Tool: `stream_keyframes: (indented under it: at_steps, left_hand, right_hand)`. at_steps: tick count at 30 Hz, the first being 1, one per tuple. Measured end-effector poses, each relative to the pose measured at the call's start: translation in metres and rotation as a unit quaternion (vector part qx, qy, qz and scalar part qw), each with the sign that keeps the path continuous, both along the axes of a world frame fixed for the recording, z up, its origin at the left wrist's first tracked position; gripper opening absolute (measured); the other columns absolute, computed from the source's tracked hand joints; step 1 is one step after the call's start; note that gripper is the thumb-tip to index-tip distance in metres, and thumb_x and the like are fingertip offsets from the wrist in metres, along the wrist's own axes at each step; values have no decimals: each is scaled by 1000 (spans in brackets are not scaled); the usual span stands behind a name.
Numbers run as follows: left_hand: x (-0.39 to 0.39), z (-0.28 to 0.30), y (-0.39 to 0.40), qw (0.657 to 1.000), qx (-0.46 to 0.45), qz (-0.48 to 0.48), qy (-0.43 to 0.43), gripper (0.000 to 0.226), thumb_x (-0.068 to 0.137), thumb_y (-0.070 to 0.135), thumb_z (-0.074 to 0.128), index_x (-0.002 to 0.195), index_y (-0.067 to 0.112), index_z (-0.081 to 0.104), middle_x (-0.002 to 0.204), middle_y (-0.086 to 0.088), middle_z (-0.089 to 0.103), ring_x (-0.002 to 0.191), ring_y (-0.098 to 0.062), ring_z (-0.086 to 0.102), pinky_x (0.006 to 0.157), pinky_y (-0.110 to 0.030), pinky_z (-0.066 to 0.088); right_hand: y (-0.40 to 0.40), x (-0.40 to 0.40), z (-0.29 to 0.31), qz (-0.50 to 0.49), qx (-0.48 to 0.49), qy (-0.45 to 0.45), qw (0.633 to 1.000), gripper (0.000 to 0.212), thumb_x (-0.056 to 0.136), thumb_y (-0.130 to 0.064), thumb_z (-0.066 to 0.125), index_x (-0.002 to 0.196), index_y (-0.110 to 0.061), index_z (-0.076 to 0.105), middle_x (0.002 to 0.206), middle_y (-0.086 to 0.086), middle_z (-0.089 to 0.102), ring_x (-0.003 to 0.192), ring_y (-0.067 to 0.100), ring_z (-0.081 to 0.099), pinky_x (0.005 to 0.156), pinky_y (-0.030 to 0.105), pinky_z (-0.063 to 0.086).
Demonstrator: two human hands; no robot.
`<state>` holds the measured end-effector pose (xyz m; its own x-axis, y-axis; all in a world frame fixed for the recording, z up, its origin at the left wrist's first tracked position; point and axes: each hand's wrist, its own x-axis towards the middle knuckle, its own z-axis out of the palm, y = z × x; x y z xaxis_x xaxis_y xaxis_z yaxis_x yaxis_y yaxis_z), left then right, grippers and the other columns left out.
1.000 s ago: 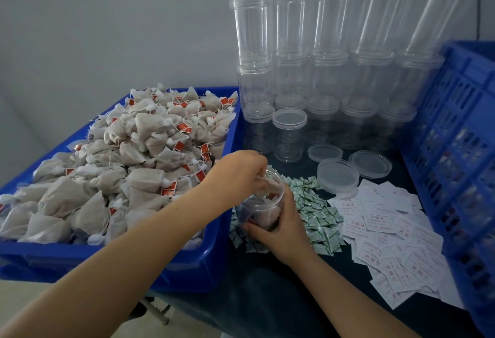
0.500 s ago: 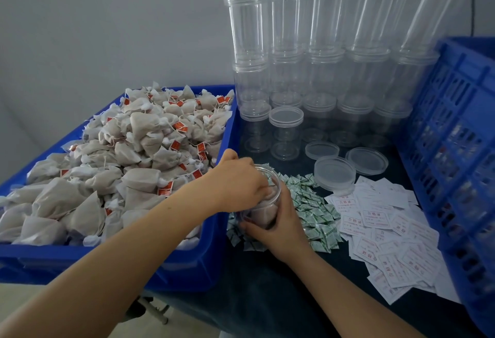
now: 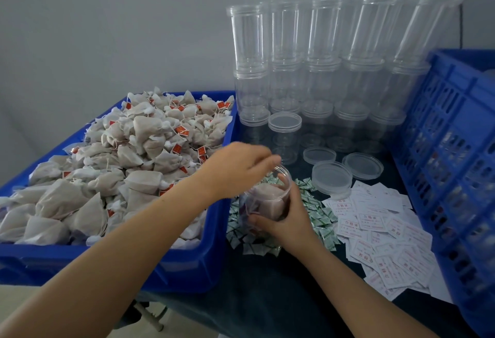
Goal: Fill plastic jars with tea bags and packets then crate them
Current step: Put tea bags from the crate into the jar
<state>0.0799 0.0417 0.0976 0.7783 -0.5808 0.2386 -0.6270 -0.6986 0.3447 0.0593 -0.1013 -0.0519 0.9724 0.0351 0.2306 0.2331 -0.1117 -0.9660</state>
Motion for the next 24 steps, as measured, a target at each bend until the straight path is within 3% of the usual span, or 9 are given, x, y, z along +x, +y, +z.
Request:
stream_keyframes:
  at_steps: [2,4,7,14,16,20,24]
  left_hand:
    - [8,0,0,994,-93,57,-27,34,100,34,39,85,14,62,75,5,63,71,-7,59,68,-25,47]
    - [18,-2,-1,988,-119,102,5,25,100,28,41,91,16,62,81,9,64,79,-7,60,75,-24,47]
    - [32,-11,-6,990,-43,127,53,18,97,23,47,102,18,63,95,4,65,87,-11,60,79,-24,45]
    - [53,-38,-34,969,210,25,129,35,90,28,61,123,15,61,125,-2,59,110,-19,55,86,-27,43]
    - [60,-45,-43,959,250,10,134,41,90,28,63,129,16,56,127,-2,56,106,-19,53,78,-23,43]
    - [68,-59,-56,941,306,-4,145,40,89,25,63,128,16,57,124,-3,57,106,-20,54,80,-27,42]
    - [69,-72,-60,936,316,-10,154,27,91,16,57,117,12,65,116,-7,63,101,-25,59,78,-32,46]
  right_hand:
    - [-7,-4,3,-2,-3,1,1000,89,48,-52,91,115,-76,38,117,-41,55,113,-9,57,86,13,50]
    - [-13,-8,5,5,-7,-1,1000,91,48,-52,90,120,-69,38,122,-33,55,116,-5,57,93,18,50]
    - [-23,-18,7,9,5,1,1000,97,47,-48,91,130,-51,40,131,-20,54,118,-4,57,94,17,49]
    - [-49,-58,-3,-4,-2,-10,1000,105,49,-40,93,140,-36,40,125,-32,56,121,-4,55,91,9,46]
    - [-51,-68,-8,-14,-14,-12,1000,108,49,-41,95,142,-35,40,127,-28,56,123,-1,55,93,10,46]
    - [-53,-75,-16,-38,-44,-32,998,106,51,-41,97,142,-41,42,132,-17,55,126,10,56,98,25,50]
    - [-51,-72,-20,-48,-78,-36,995,107,54,-46,96,143,-44,38,135,-16,54,126,10,55,100,40,51]
